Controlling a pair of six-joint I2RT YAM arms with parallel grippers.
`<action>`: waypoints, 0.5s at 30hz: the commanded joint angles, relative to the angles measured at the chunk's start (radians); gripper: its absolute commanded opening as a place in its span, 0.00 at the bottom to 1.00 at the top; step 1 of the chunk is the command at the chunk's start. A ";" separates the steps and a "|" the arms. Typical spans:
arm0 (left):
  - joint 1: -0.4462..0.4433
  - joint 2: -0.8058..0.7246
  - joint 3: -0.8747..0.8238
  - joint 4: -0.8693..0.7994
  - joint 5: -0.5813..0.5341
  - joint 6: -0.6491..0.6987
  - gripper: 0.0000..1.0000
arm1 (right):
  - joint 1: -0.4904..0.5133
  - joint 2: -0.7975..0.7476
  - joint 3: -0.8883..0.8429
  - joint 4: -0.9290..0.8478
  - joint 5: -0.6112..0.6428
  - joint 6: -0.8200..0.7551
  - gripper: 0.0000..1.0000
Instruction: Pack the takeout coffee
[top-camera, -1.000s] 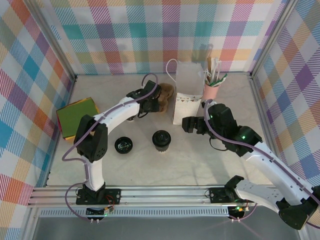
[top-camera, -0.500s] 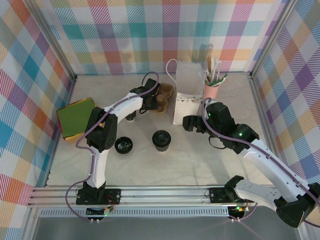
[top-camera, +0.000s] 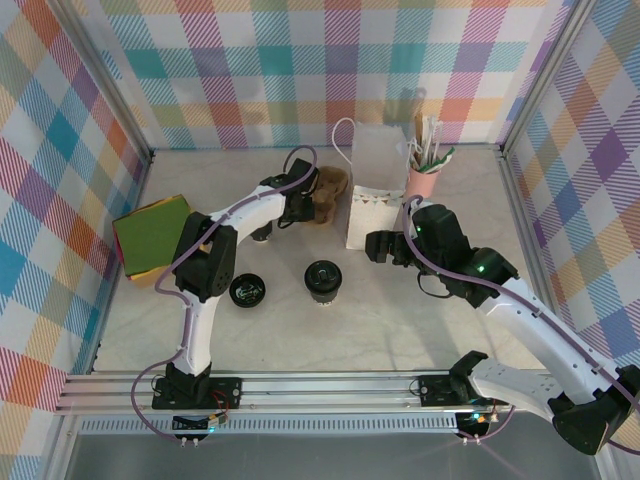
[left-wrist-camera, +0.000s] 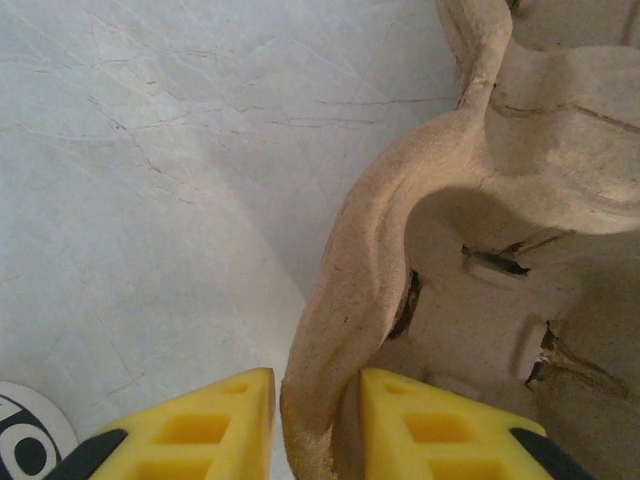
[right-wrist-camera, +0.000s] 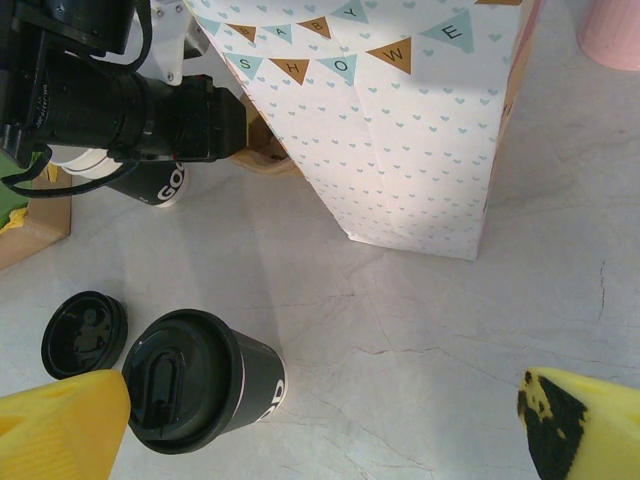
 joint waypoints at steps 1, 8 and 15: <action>0.009 0.006 0.025 -0.004 0.010 0.007 0.25 | -0.009 -0.002 -0.014 -0.007 0.002 0.001 0.99; 0.010 -0.001 0.042 -0.020 0.019 0.003 0.26 | -0.011 0.005 -0.029 0.007 -0.007 0.005 0.99; -0.001 -0.042 -0.001 -0.032 0.053 -0.047 0.26 | -0.014 0.013 -0.030 0.014 -0.011 0.000 0.99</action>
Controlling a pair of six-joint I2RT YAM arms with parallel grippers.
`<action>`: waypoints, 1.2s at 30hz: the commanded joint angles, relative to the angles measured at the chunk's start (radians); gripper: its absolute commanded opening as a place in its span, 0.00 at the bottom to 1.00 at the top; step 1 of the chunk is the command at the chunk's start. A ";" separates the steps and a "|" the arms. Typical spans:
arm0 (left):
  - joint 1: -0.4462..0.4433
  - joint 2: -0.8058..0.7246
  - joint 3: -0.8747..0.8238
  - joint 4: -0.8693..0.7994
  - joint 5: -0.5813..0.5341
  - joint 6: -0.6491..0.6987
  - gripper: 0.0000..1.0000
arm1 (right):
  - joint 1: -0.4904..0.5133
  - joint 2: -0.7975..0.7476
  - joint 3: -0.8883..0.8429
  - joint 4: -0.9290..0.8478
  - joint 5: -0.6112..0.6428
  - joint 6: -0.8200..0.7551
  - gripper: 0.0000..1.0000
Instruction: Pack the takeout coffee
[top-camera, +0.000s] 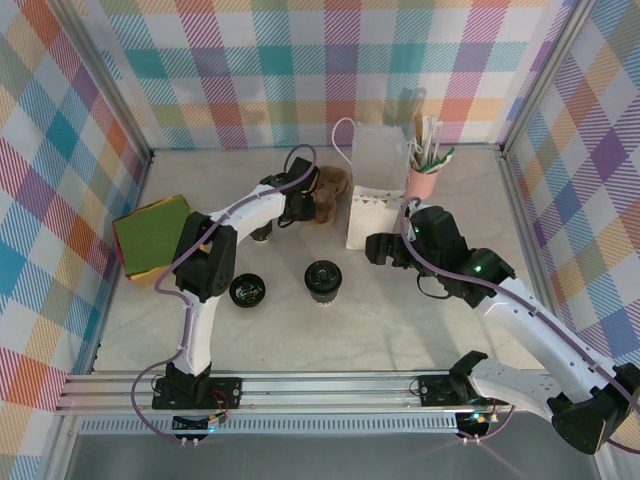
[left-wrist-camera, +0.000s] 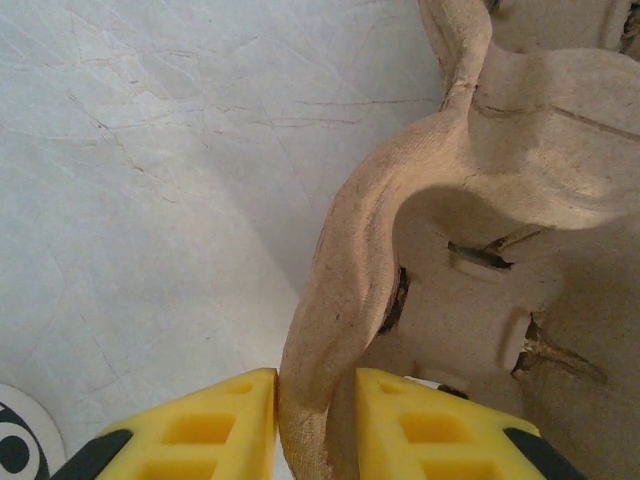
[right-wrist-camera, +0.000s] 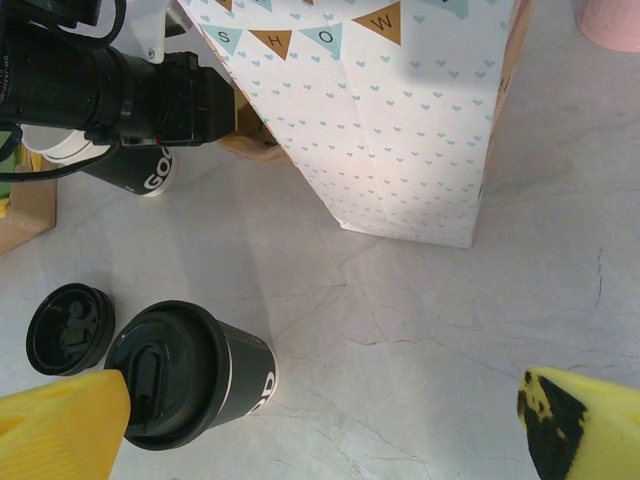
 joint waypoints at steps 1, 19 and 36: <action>-0.003 -0.054 -0.032 -0.015 0.037 -0.043 0.26 | -0.009 0.007 -0.008 0.013 -0.010 -0.001 0.99; -0.014 -0.090 -0.058 -0.022 0.036 -0.048 0.32 | -0.013 0.022 -0.009 0.017 -0.028 0.008 0.99; -0.002 -0.046 -0.012 -0.063 0.002 -0.037 0.30 | -0.015 0.031 0.006 0.012 -0.028 0.001 0.99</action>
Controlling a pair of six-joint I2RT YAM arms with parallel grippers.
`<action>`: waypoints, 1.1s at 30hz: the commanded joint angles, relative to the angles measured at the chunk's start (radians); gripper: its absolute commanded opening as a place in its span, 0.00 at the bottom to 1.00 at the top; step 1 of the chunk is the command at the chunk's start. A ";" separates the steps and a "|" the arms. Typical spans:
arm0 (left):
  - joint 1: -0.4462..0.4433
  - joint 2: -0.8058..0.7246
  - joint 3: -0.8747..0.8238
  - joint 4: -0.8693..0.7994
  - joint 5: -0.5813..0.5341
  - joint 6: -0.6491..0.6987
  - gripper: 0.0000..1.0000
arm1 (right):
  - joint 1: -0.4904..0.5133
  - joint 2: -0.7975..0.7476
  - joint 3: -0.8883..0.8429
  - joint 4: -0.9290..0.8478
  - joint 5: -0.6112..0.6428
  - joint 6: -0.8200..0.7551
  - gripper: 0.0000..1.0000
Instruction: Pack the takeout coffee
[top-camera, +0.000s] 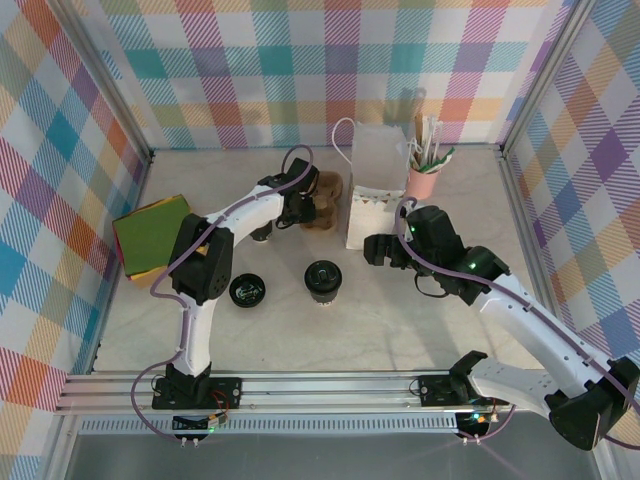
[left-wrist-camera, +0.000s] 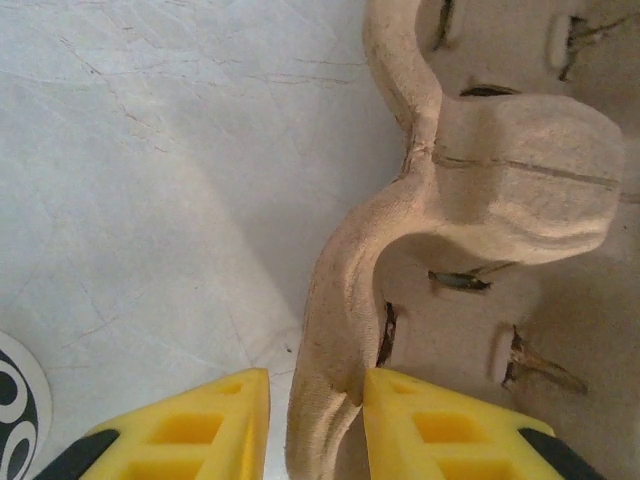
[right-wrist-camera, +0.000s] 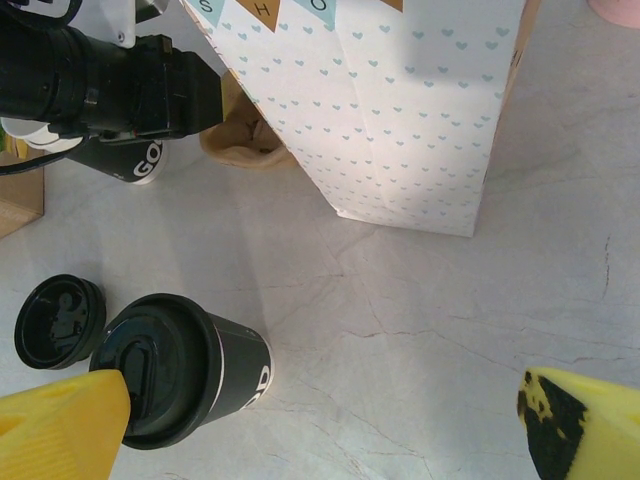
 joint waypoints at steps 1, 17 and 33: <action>0.006 -0.013 0.013 -0.034 -0.027 0.016 0.30 | -0.008 0.005 0.015 0.005 -0.013 0.000 0.99; 0.006 -0.003 -0.003 -0.024 0.000 0.007 0.26 | -0.009 0.005 0.011 0.008 -0.015 0.002 0.99; 0.022 -0.093 -0.070 0.026 0.094 -0.046 0.19 | -0.013 0.006 0.000 0.015 -0.020 0.007 0.99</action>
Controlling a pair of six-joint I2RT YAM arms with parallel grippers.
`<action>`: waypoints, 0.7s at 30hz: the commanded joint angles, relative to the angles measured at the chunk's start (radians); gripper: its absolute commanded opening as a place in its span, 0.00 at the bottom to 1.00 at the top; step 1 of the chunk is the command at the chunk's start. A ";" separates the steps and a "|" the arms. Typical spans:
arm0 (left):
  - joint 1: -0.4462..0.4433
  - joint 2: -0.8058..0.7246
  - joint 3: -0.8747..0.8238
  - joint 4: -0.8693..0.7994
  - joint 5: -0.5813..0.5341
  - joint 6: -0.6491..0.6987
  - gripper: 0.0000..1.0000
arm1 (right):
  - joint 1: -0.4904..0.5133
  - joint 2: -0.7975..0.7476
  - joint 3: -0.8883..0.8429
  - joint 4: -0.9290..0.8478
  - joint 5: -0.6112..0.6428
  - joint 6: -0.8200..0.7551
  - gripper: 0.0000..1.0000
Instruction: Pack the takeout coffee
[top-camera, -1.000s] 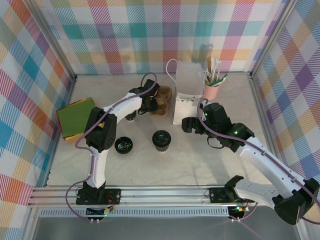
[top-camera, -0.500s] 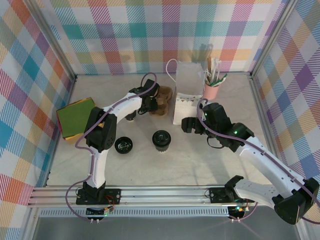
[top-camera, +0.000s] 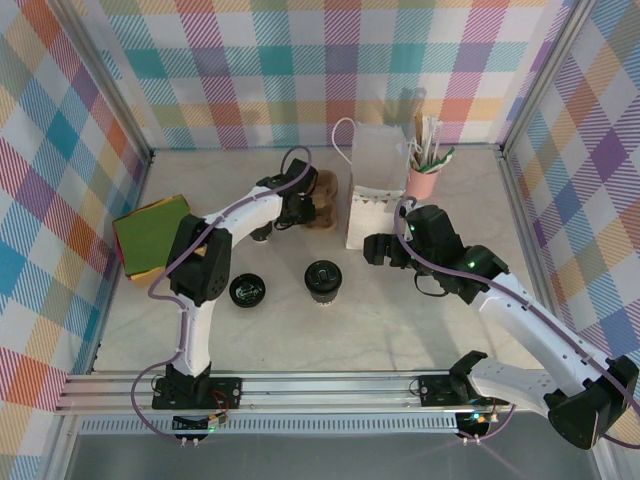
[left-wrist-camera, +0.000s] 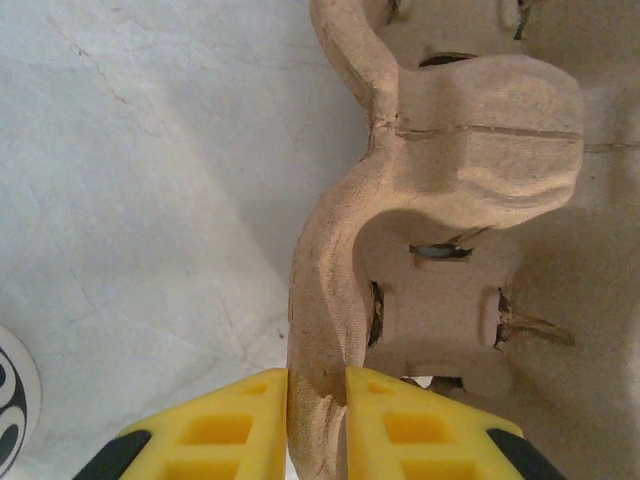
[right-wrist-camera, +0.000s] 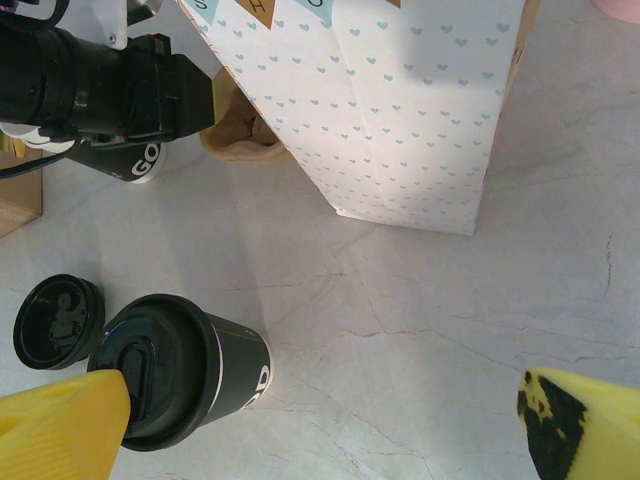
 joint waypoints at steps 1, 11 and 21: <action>0.018 -0.074 -0.040 0.024 0.064 -0.037 0.17 | -0.008 0.000 0.000 0.015 -0.013 0.007 0.99; 0.027 -0.097 -0.050 0.011 0.064 -0.035 0.12 | -0.008 0.013 -0.004 0.046 -0.070 -0.002 0.99; 0.041 -0.143 -0.126 0.041 0.062 -0.037 0.10 | 0.016 0.160 0.078 0.107 -0.172 -0.032 0.99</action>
